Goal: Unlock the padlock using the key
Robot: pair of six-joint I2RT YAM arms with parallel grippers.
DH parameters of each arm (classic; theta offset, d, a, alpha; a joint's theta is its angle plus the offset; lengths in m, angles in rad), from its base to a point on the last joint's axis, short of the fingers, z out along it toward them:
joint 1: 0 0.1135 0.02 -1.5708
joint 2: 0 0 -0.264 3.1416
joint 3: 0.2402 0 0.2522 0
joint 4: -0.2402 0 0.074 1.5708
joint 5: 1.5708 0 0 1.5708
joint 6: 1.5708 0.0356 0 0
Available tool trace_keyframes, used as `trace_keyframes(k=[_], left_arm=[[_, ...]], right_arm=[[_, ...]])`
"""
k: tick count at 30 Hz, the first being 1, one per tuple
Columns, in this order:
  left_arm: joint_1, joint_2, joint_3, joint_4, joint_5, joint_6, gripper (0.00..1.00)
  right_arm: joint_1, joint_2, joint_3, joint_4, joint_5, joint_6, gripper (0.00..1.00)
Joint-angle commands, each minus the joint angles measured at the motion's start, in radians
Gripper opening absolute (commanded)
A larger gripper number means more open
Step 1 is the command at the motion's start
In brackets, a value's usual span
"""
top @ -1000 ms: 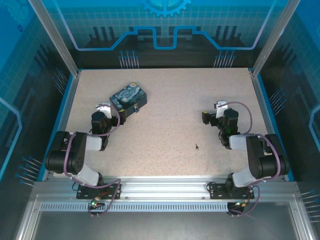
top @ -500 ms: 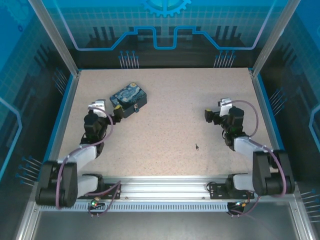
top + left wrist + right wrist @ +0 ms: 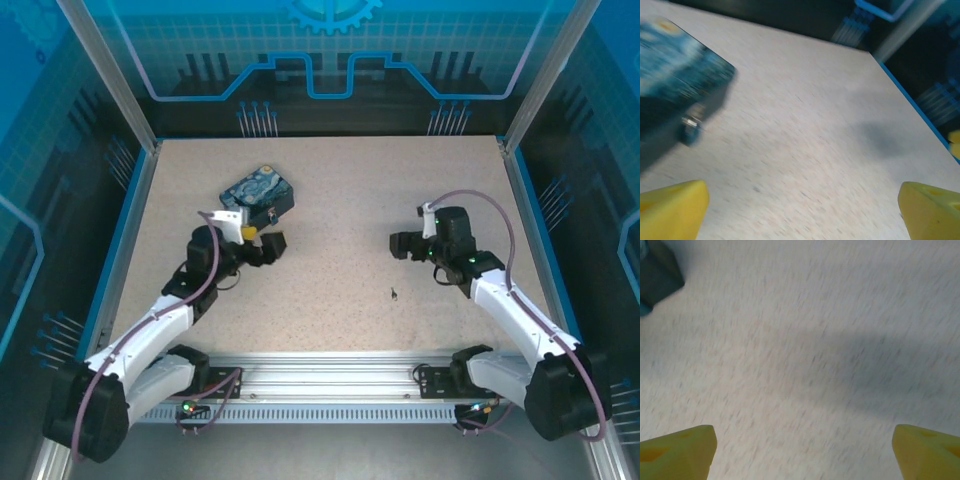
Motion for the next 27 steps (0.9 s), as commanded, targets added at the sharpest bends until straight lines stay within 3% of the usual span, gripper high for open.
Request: trace_keyframes(k=[1, 6, 13, 16, 27], left_arm=[[-0.087, 0.029, 0.019, -0.021, 0.047, -0.07, 0.99], [-0.166, 0.114, 0.012, 0.077, 0.057, -0.125, 0.99], [-0.198, 0.202, -0.004, 0.203, 0.062, -0.179, 0.99], [-0.201, 0.208, 0.003, 0.186, 0.052, -0.169, 0.99], [-0.202, 0.153, -0.005, 0.107, 0.011, -0.144, 0.99]], right_arm=[[0.062, 0.012, 0.053, -0.299, 0.009, 0.069, 0.88], [0.15, 0.064, 0.065, -0.415, 0.063, 0.112, 0.81], [0.216, 0.225, 0.089, -0.457, 0.1, 0.13, 0.69], [0.237, 0.302, 0.105, -0.453, 0.099, 0.13, 0.62], [0.29, 0.418, 0.13, -0.431, 0.122, 0.153, 0.57]])
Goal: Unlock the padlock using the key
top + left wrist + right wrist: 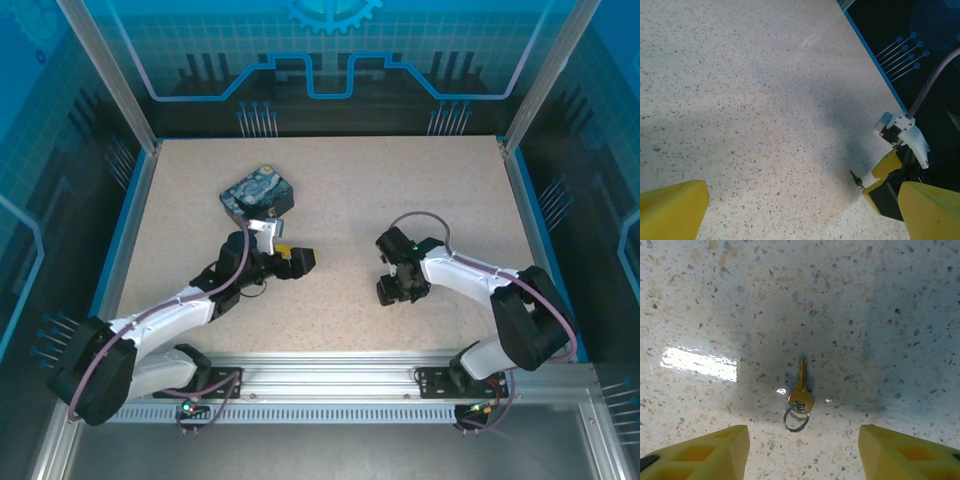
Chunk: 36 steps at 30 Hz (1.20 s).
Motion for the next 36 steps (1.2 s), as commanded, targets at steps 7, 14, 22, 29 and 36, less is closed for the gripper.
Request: trace_keyframes(k=[7, 14, 22, 29, 36], left_arm=[[-0.007, -0.047, -0.002, -0.039, -0.024, 0.009, 0.99], [-0.008, -0.06, 0.002, -0.06, -0.032, 0.019, 0.99], [-0.008, -0.06, 0.013, -0.076, -0.032, 0.024, 0.99], [-0.007, -0.066, 0.016, -0.085, -0.031, 0.026, 0.99], [-0.008, -0.079, 0.017, -0.096, -0.036, 0.029, 0.99]], right_arm=[[0.016, 0.048, 0.033, -0.017, 0.023, 0.015, 0.47], [0.023, 0.069, 0.041, -0.015, 0.035, 0.018, 0.38], [0.026, 0.082, 0.047, -0.019, 0.037, 0.017, 0.32], [0.028, 0.094, 0.051, -0.029, 0.037, 0.019, 0.27], [0.027, 0.1, 0.049, -0.028, 0.031, 0.019, 0.24]])
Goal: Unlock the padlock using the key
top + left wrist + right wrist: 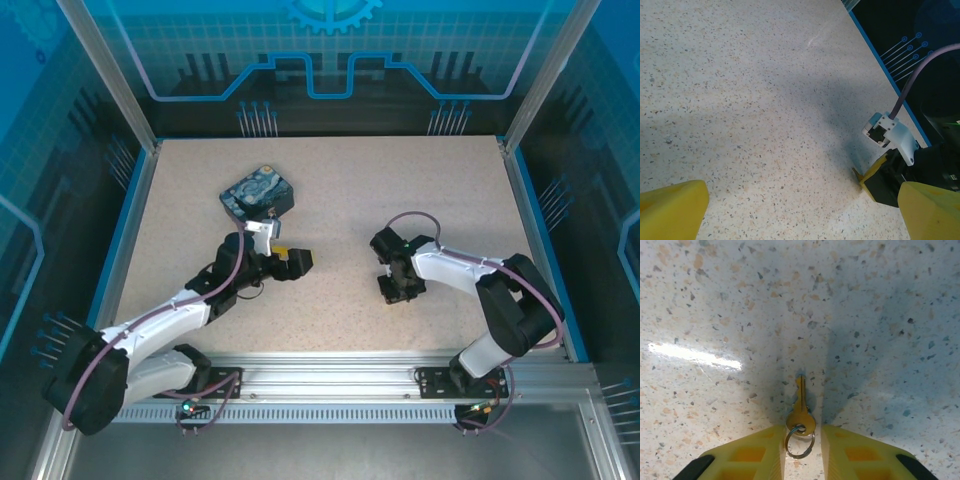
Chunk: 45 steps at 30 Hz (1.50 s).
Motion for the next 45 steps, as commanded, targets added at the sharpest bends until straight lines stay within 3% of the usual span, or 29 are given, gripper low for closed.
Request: trace_keyframes(k=[1, 14, 21, 30, 38, 45], left_arm=[[-0.008, -0.027, 0.017, -0.025, -0.018, 0.025, 0.99], [-0.008, -0.07, 0.017, -0.057, -0.027, 0.04, 0.99], [-0.007, -0.119, 0.02, -0.078, -0.018, 0.036, 0.99], [-0.007, -0.16, 0.048, -0.034, 0.08, -0.049, 0.99], [-0.021, -0.112, 0.069, 0.164, 0.19, -0.177, 0.94], [-0.072, -0.048, 0.127, 0.205, 0.204, -0.167, 0.83]], right_arm=[[0.014, 0.013, 0.018, -0.027, 0.001, 0.009, 0.23], [0.014, -0.001, 0.006, -0.006, -0.01, 0.01, 0.06], [0.01, -0.094, -0.033, 0.069, -0.045, 0.002, 0.0], [0.009, -0.363, -0.141, 0.353, -0.195, 0.049, 0.0], [0.033, -0.558, -0.299, 0.892, -0.356, 0.227, 0.0], [0.12, -0.575, -0.255, 0.975, -0.338, 0.247, 0.0]])
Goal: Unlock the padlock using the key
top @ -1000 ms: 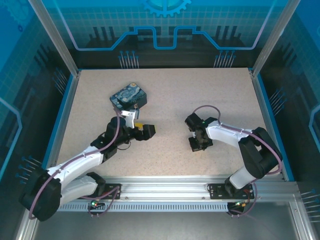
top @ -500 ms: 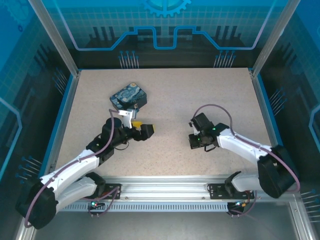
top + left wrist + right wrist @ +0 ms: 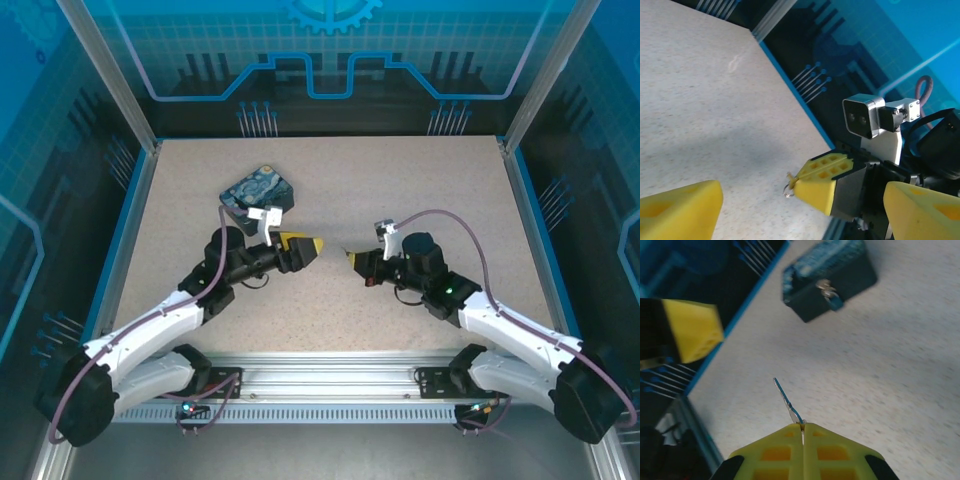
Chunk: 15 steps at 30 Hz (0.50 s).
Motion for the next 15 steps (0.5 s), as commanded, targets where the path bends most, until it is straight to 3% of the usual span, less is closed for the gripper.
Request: trace_keyframes(k=[1, 15], left_arm=[[-0.029, 0.03, 0.038, 0.08, 0.035, -0.011, 0.82], [-0.079, 0.112, 0.081, 0.104, 0.027, -0.004, 0.66]], right_arm=[[0.028, -0.016, 0.036, 0.106, -0.018, 0.048, 0.0], [0.075, -0.003, 0.087, 0.149, -0.039, 0.063, 0.0]])
